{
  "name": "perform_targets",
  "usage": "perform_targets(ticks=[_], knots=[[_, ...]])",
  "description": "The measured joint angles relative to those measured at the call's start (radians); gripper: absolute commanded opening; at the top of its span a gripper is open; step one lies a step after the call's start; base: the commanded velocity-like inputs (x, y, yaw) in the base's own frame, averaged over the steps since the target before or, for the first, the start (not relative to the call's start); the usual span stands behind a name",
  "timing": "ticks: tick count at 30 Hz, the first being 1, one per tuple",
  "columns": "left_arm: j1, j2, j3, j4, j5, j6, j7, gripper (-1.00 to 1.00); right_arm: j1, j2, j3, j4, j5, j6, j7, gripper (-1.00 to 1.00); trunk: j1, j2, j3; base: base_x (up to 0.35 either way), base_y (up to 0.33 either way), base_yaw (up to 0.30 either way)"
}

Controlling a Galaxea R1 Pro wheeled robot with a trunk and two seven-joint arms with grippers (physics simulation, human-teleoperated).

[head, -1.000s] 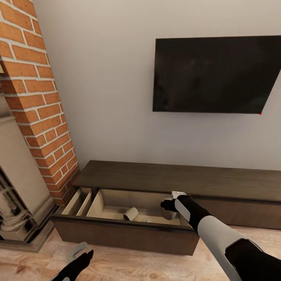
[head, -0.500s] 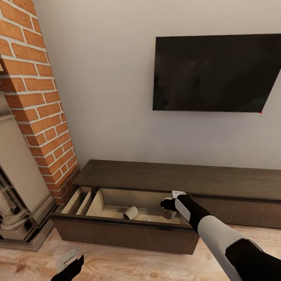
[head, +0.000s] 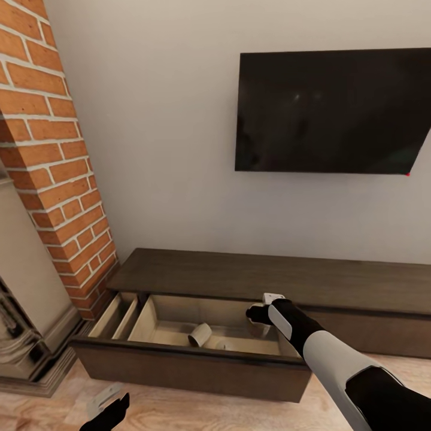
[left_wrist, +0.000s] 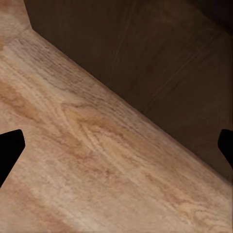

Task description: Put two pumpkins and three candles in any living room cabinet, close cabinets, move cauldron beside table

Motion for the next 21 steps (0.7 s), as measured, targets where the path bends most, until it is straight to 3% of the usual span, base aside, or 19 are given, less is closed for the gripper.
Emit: perform_targets(ticks=[7, 14, 21], knots=[[0.000, 0.001, 0.001, -0.002, 0.000, -0.001, 0.003, 1.00, 0.000, -0.001, -0.004, 0.002, -0.005, 0.048, 0.001, -1.00, 0.000, 0.000, 0.000, 0.020, 0.000, 0.000], [0.000, 0.000, 0.000, -0.003, 0.002, -0.064, 0.003, 1.00, 0.000, -0.002, -0.007, 0.002, -0.006, 0.057, 0.003, -1.00, 0.027, -0.049, -0.022, 0.000, 0.000, 0.000], [0.000, 0.000, 0.000, -0.003, 0.003, -0.074, 0.003, 1.00, 0.000, -0.004, -0.007, 0.000, -0.006, 0.057, 0.003, -1.00, 0.054, -0.098, -0.044, 0.000, 0.000, 0.000]])
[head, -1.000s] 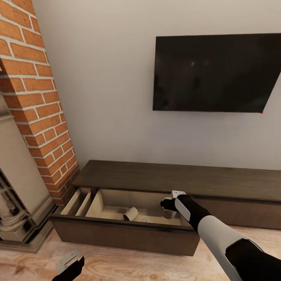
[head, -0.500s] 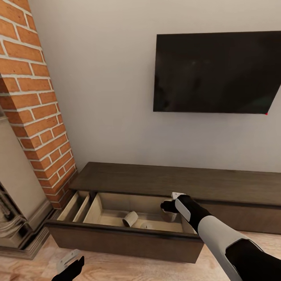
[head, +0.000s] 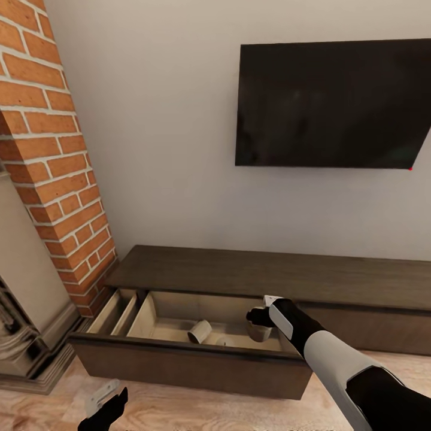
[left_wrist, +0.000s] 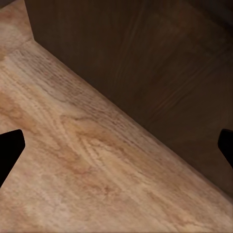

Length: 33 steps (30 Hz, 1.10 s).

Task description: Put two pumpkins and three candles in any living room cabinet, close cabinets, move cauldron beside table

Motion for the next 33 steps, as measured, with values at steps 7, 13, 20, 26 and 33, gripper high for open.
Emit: perform_targets(ticks=[7, 13, 20, 26, 33], knots=[[0.000, -0.003, 0.000, 0.001, 0.001, 0.000, 0.000, 1.00, 0.000, 0.000, 0.000, 0.000, 0.001, 0.000, 0.000, -1.00, 0.027, -0.049, -0.022, 0.000, 0.000, 0.000], [0.000, -0.006, 0.000, 0.003, 0.001, 0.000, 0.000, 1.00, 0.000, 0.000, 0.000, 0.000, 0.002, 0.000, 0.000, -1.00, 0.038, -0.070, -0.031, 0.000, 0.000, 0.000], [0.000, -0.005, 0.001, 0.020, 0.001, -0.001, -0.001, 1.00, 0.000, 0.001, 0.000, 0.000, 0.002, 0.000, 0.000, -1.00, 0.038, -0.070, -0.031, 0.019, 0.000, 0.000], [0.000, -0.005, 0.001, 0.029, 0.001, -0.002, -0.002, 1.00, 0.000, 0.001, 0.000, 0.001, 0.002, 0.000, 0.000, -1.00, 0.038, -0.070, -0.031, 0.113, 0.000, 0.000], [0.000, -0.005, 0.001, 0.030, 0.001, -0.002, -0.002, 1.00, 0.000, 0.001, 0.000, 0.001, 0.002, 0.000, 0.000, -1.00, 0.038, -0.070, -0.031, 0.084, 0.000, 0.000]])
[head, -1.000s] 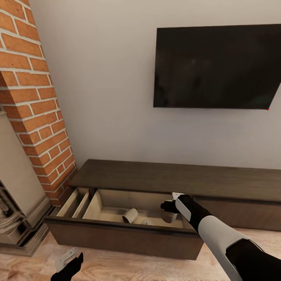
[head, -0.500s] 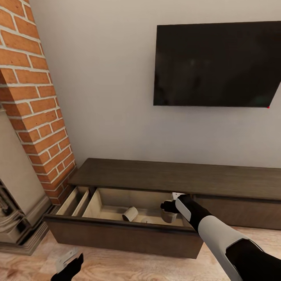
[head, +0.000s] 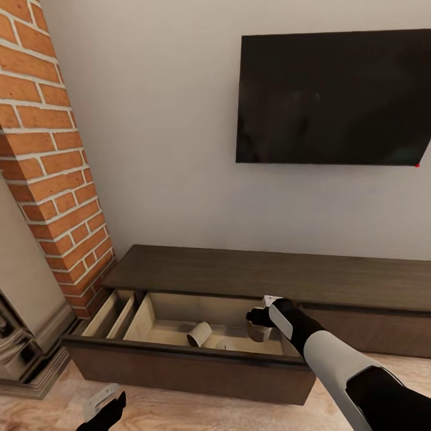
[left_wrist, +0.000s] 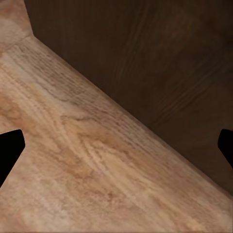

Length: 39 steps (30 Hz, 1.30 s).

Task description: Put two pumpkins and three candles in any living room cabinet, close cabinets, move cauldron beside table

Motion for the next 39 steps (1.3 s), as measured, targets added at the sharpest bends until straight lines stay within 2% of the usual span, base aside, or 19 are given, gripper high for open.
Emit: perform_targets(ticks=[4, 6, 7, 11, 13, 15, 22, 29, 35, 39], knots=[[0.000, 0.000, 0.000, 0.009, 0.003, 0.000, 0.001, 1.00, 0.000, 0.000, 0.001, 0.000, 0.000, 0.000, 0.000, -1.00, 0.000, 0.000, 0.000, 0.030, 0.000, 0.000], [0.000, -0.001, -0.001, 0.058, 0.002, -0.015, 0.000, 1.00, 0.000, 0.000, 0.003, 0.000, 0.003, 0.000, 0.000, -1.00, 0.000, 0.000, 0.000, 0.007, 0.000, 0.000], [0.000, -0.001, -0.001, 0.078, 0.001, -0.033, -0.002, 1.00, 0.000, 0.000, 0.004, 0.000, 0.003, 0.000, 0.000, -1.00, 0.000, 0.000, 0.000, 0.003, 0.000, 0.000], [0.019, -0.001, -0.002, 0.116, 0.002, -0.185, -0.051, 1.00, 0.000, -0.001, 0.003, 0.000, 0.004, 0.000, 0.000, -1.00, 0.000, 0.000, 0.000, 0.001, 0.000, 0.000], [0.038, -0.001, -0.002, 0.117, 0.000, -0.228, -0.073, 1.00, 0.000, -0.001, 0.002, 0.000, 0.002, 0.000, 0.000, -1.00, 0.000, 0.000, 0.000, 0.000, 0.000, 0.000], [0.045, -0.001, -0.003, 0.118, 0.000, -0.244, -0.082, 1.00, 0.000, -0.002, 0.002, 0.000, 0.002, 0.000, 0.000, -1.00, 0.000, 0.000, 0.000, 0.000, 0.000, 0.000], [0.052, -0.001, -0.003, 0.114, 0.000, -0.260, -0.088, 1.00, 0.000, -0.002, 0.002, 0.000, 0.003, 0.000, 0.000, -1.00, 0.000, 0.000, 0.000, 0.000, 0.000, 0.000], [0.052, -0.017, -0.002, 0.114, -0.002, -0.262, -0.088, 1.00, 0.000, -0.002, 0.002, 0.000, 0.003, 0.000, 0.000, -1.00, 0.027, -0.049, -0.022, 0.000, 0.000, 0.000], [0.052, -0.021, -0.002, 0.115, -0.002, -0.261, -0.088, 1.00, 0.000, -0.002, 0.002, 0.000, 0.004, 0.000, 0.000, -1.00, 0.050, -0.091, -0.041, 0.000, 0.000, 0.000], [0.052, -0.021, -0.002, 0.117, 0.000, -0.261, -0.088, 1.00, 0.000, -0.002, 0.002, 0.000, 0.004, 0.000, 0.000, -1.00, 0.050, -0.091, -0.041, 0.000, 0.000, 0.000]])
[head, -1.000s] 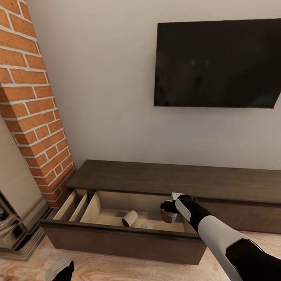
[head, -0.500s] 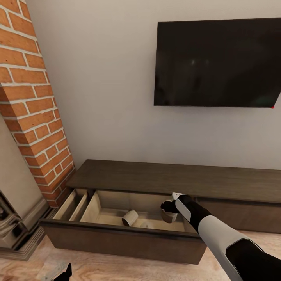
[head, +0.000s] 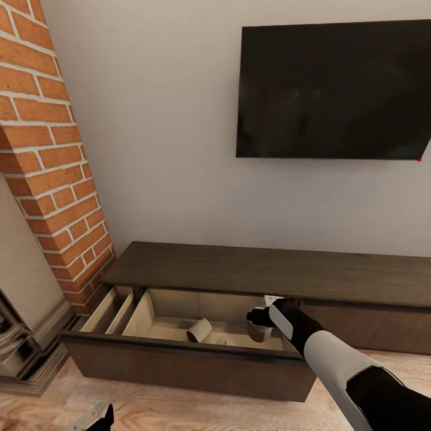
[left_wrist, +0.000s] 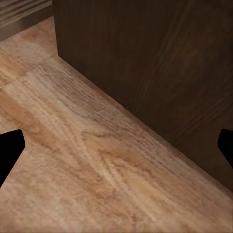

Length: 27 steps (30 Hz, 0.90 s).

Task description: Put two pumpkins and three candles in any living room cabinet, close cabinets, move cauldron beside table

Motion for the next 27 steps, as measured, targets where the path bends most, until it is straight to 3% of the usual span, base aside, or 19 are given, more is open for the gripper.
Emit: perform_targets(ticks=[19, 27], knots=[[0.000, -0.001, 0.000, 0.005, 0.001, 0.001, 0.003, 1.00, 0.000, 0.000, 0.002, 0.002, -0.001, 0.002, -0.003, -1.00, 0.000, 0.000, 0.000, 0.043, 0.000, 0.000], [0.000, -0.015, 0.000, 0.005, 0.001, 0.000, 0.003, 1.00, 0.000, 0.000, 0.002, 0.000, -0.003, 0.002, -0.003, -1.00, 0.023, -0.042, -0.019, 0.000, 0.000, 0.000]])
